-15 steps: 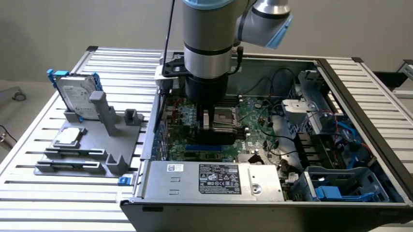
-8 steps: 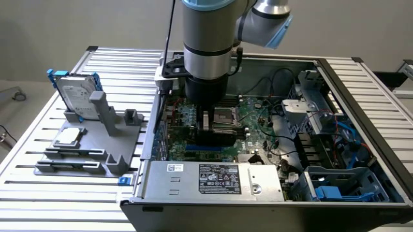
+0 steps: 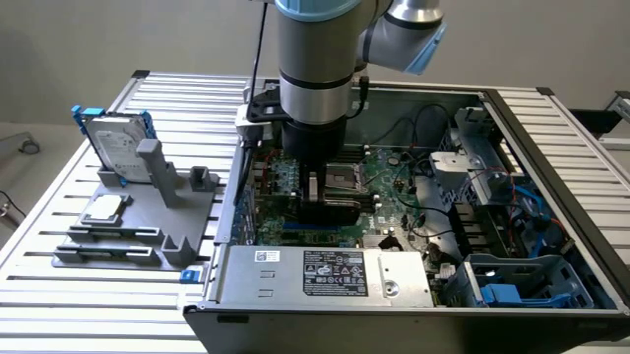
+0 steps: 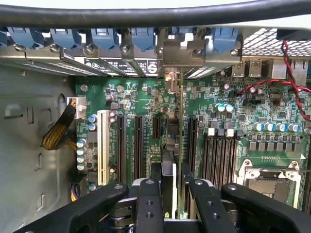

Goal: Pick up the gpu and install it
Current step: 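Insert the gpu into the slot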

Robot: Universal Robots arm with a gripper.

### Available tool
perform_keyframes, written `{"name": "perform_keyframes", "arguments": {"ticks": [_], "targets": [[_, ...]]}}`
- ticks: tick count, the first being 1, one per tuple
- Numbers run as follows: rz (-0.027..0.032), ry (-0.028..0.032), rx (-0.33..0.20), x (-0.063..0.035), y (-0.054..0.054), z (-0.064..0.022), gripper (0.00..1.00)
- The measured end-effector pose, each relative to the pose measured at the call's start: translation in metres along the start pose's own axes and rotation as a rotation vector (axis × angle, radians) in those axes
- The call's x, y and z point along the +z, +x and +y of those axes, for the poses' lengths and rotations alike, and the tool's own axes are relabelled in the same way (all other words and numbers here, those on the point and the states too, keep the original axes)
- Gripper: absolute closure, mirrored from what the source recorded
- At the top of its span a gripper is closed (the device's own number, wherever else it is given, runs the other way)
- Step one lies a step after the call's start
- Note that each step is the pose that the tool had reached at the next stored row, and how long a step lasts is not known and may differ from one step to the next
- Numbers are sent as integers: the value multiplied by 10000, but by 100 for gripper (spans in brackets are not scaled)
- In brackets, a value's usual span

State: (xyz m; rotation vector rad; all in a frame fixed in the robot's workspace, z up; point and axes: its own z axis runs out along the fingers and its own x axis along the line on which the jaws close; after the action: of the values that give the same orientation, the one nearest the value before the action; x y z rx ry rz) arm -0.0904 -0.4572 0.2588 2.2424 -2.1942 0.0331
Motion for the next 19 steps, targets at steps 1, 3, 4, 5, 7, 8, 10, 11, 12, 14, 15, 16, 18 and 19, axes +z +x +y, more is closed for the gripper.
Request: {"name": "perform_keyframes", "arguments": {"ticks": [1,3,4,5,7,8,10,11,12,14,15,16,18,19], "targets": [[2,-2,0,2,-1,0,73],[-5,2,0,8,-5,1,73],[-5,2,0,9,-6,1,73],[-4,2,1,8,-8,1,73],[-3,0,1,8,-12,1,73],[-3,0,1,8,-15,1,73],[-3,0,1,8,-19,1,73],[-3,0,1,8,-19,1,73],[-2,0,0,8,-20,1,73],[-2,1,0,14,-20,0,73],[-3,1,0,18,-20,1,73],[-4,2,0,23,-21,1,73],[-1,0,1,33,-21,1,73],[-1,0,1,35,-20,1,73]]}}
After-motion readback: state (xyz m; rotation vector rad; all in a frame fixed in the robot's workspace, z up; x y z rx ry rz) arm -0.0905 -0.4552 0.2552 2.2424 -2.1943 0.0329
